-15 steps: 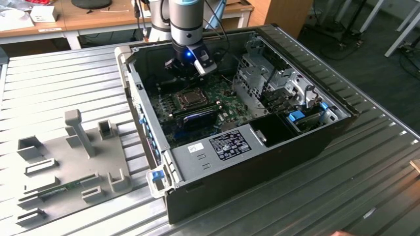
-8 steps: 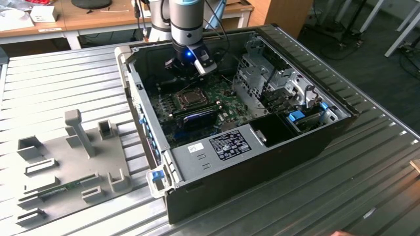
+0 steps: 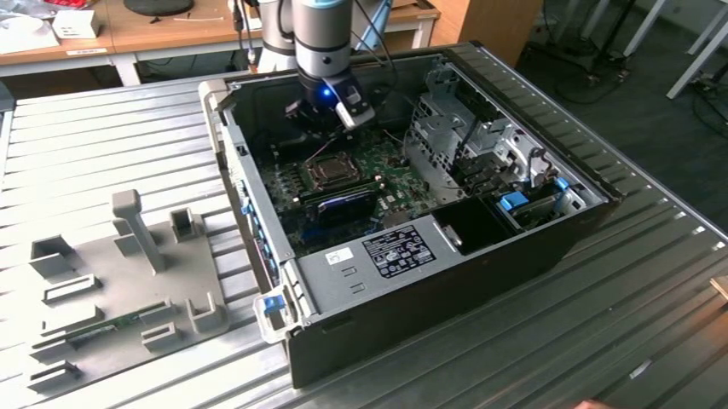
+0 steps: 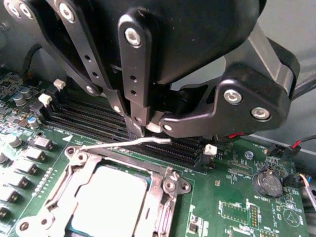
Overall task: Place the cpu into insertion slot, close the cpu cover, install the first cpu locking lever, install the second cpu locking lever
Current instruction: 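Install the first cpu locking lever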
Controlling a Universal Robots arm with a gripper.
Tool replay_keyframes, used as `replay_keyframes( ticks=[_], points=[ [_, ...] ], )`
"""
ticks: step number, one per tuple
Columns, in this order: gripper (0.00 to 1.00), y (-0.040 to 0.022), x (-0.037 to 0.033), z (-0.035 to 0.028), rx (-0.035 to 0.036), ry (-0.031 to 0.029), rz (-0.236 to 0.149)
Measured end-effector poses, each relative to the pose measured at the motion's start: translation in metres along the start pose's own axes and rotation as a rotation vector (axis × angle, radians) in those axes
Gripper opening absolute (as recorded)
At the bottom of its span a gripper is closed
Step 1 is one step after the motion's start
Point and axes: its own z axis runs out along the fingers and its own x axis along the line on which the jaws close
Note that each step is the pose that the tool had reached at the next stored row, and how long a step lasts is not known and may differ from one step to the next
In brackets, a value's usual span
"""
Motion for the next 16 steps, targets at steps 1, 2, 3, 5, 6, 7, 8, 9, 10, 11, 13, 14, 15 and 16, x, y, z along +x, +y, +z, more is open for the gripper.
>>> replay_keyframes(
  ticks=[1,2,3,5,6,7,8,9,10,11,13,14,15,16],
  points=[
    [0.11,0.0011,0.0006,0.0002,-0.0010,0.0001,0.000],
    [0.11,0.0019,0.0011,0.0003,-0.0010,0.0000,0.000],
    [0.11,0.0024,0.0013,0.0004,-0.0010,0.0001,0.000],
    [0.11,0.0027,0.0015,0.0003,-0.0009,0.0001,0.000],
    [0.11,0.0028,0.0015,0.0002,-0.0009,0.0002,0.000],
    [0.11,0.0030,0.0016,0.0000,-0.0010,0.0001,0.000],
    [0.11,0.0032,0.0016,-0.0005,-0.0009,0.0001,0.000],
    [0.11,0.0034,0.0015,-0.0012,-0.0010,0.0001,0.000],
    [0.11,0.0036,0.0015,-0.0024,-0.0011,0.0001,0.000],
    [0.11,0.0039,0.0014,-0.0038,-0.0011,0.0001,0.000],
    [0.11,0.0045,0.0012,-0.0074,-0.0010,0.0001,0.000],
    [0.11,0.0049,0.0011,-0.0091,-0.0012,0.0000,0.000],
    [0.11,0.0052,0.0010,-0.0109,-0.0011,0.0001,0.000],
    [0.11,0.0055,0.0009,-0.0124,-0.0010,0.0001,0.000]
  ],
)
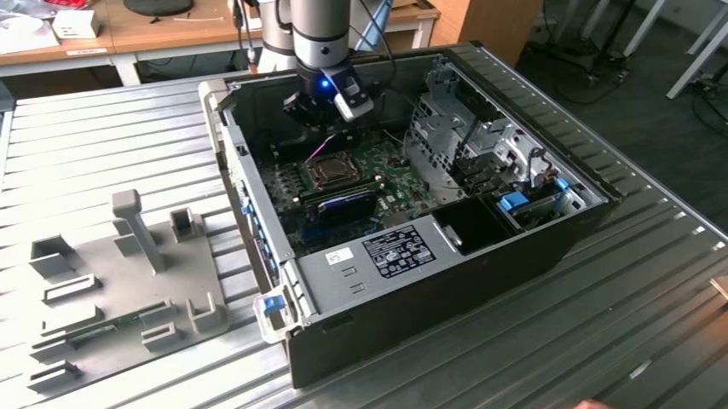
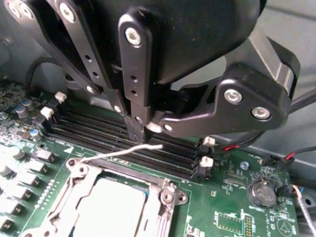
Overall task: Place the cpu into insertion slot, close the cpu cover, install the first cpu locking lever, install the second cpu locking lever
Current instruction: 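Install the first cpu locking lever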
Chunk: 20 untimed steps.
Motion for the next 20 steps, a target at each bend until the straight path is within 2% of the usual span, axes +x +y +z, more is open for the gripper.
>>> replay_keyframes(
  ticks=[4,10,14,20],
  points=[
    [0.11,0.0006,-0.0002,-0.0034,-0.0001,-0.0001,0.000],
    [0.11,0.0007,-0.0002,-0.0038,0.0002,-0.0008,0.004],
    [0.11,0.0006,-0.0001,-0.0038,0.0045,-0.0113,0.059],
    [0.11,0.0002,0.0018,-0.0041,0.0031,-0.0129,0.061]
  ],
)
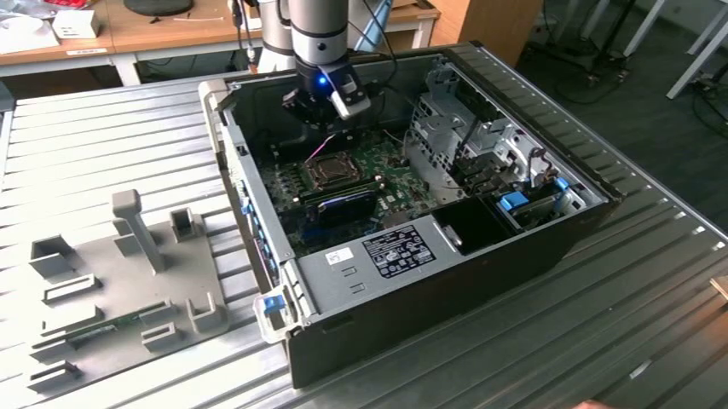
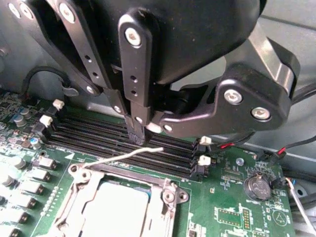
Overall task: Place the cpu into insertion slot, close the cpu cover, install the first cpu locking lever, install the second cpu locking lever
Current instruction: 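Install the first cpu locking lever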
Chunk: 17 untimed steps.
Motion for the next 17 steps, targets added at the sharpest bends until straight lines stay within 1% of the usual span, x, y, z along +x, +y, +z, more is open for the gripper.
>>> replay_keyframes(
  ticks=[4,9,13,14,15,17],
  points=[
    [0.11,0.0003,0.0000,-0.0021,-0.0001,-0.0002,0.000],
    [0.11,0.0004,-0.0005,-0.0079,-0.0005,-0.0010,0.000],
    [0.11,-0.0039,-0.0015,-0.0093,-0.0006,-0.0016,0.000],
    [0.11,-0.0053,-0.0019,-0.0096,-0.0015,-0.0015,0.000],
    [0.11,-0.0068,-0.0022,-0.0098,-0.0040,-0.0011,0.000],
    [0.11,-0.0091,-0.0024,-0.0103,-0.0123,0.0006,0.001]
  ],
)
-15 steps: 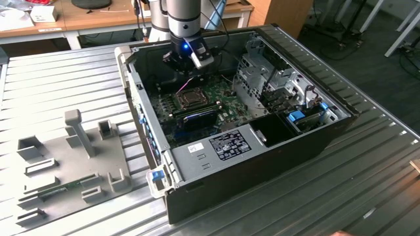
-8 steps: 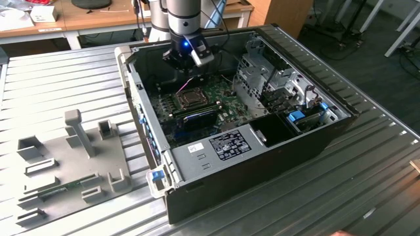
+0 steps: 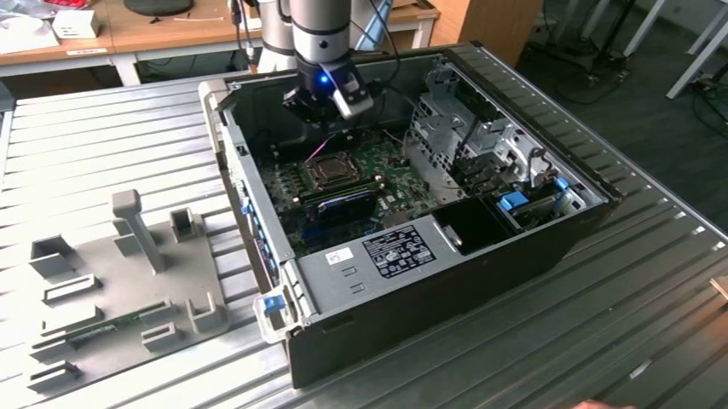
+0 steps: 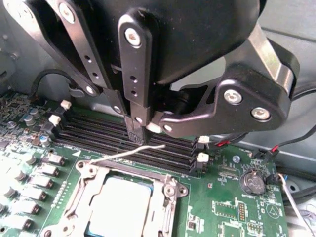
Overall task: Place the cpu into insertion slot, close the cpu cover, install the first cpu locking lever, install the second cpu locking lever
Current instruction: 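Install the first cpu locking lever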
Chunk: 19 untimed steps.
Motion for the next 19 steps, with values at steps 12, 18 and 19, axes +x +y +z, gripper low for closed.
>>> replay_keyframes(
  ticks=[12,18,19],
  points=[
    [0.11,-0.0041,0.0024,0.0032,-0.0161,-0.0020,0.028],
    [0.11,-0.0080,0.0059,0.0040,-0.0403,0.0007,0.030],
    [0.11,-0.0089,0.0060,0.0040,-0.0417,0.0007,0.030]
  ],
)
